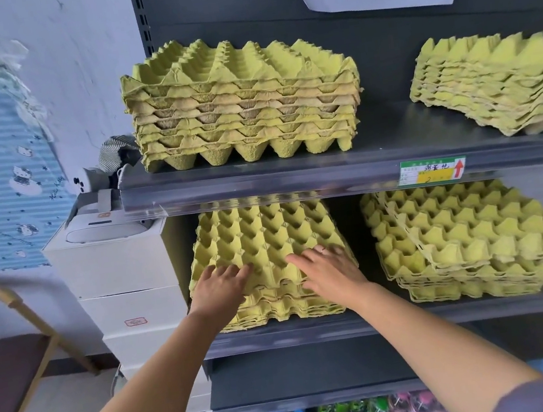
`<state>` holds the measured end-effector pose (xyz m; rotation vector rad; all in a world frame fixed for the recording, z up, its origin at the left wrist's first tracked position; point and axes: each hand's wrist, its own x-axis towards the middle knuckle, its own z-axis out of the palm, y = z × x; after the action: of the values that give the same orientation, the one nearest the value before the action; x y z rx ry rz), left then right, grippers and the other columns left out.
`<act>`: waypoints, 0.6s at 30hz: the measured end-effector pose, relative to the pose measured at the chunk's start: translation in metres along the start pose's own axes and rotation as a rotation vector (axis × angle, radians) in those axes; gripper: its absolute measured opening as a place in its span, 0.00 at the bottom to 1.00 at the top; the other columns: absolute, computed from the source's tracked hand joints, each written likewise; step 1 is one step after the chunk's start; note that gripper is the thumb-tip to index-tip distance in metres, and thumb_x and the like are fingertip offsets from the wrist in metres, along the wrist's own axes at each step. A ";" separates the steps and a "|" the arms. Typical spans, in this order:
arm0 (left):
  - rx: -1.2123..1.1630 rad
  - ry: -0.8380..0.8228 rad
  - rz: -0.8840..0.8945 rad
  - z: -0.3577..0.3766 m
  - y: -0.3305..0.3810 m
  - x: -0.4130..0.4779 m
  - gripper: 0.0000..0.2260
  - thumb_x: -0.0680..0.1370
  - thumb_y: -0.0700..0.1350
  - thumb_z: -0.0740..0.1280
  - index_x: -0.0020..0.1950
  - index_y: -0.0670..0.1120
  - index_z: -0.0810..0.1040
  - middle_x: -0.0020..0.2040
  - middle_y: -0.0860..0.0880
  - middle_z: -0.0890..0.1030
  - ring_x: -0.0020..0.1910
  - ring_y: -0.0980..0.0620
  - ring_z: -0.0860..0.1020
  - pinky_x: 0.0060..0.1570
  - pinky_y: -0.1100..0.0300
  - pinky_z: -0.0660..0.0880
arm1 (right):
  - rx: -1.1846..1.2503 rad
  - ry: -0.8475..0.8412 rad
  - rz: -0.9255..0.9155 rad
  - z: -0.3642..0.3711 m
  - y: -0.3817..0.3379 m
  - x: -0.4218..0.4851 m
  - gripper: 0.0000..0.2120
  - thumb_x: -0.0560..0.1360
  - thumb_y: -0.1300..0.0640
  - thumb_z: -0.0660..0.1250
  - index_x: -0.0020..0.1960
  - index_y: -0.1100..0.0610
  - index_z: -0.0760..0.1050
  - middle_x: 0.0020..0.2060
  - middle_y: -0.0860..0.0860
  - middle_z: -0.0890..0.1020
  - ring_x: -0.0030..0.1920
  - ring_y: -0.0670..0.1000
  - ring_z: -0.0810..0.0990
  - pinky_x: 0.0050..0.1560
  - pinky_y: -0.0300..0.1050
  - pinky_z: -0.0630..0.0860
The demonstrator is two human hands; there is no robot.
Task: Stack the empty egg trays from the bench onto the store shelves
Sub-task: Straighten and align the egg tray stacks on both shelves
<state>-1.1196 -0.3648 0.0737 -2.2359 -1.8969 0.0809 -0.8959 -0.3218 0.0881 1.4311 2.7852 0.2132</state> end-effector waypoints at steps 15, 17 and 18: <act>-0.231 0.177 0.003 0.005 -0.002 -0.003 0.28 0.74 0.65 0.54 0.69 0.52 0.66 0.55 0.48 0.79 0.55 0.42 0.78 0.58 0.46 0.71 | 0.441 0.308 0.332 0.011 0.031 -0.016 0.22 0.79 0.47 0.57 0.72 0.53 0.67 0.72 0.53 0.63 0.69 0.58 0.61 0.67 0.53 0.63; -0.154 0.156 0.036 0.003 0.005 0.000 0.27 0.74 0.63 0.60 0.69 0.51 0.67 0.58 0.45 0.77 0.58 0.41 0.76 0.61 0.44 0.69 | 0.629 0.325 0.591 0.014 0.039 -0.018 0.21 0.80 0.52 0.58 0.72 0.56 0.66 0.70 0.57 0.65 0.68 0.60 0.66 0.65 0.51 0.66; -0.144 0.120 0.027 0.002 0.011 0.001 0.28 0.75 0.61 0.62 0.72 0.52 0.65 0.62 0.44 0.74 0.63 0.41 0.72 0.67 0.44 0.63 | 0.803 0.265 0.700 0.015 0.042 -0.018 0.21 0.81 0.51 0.58 0.72 0.56 0.65 0.69 0.57 0.66 0.66 0.59 0.68 0.65 0.51 0.67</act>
<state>-1.1094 -0.3650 0.0701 -2.3009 -1.8636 -0.1883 -0.8510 -0.3103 0.0771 2.6757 2.4992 -0.8818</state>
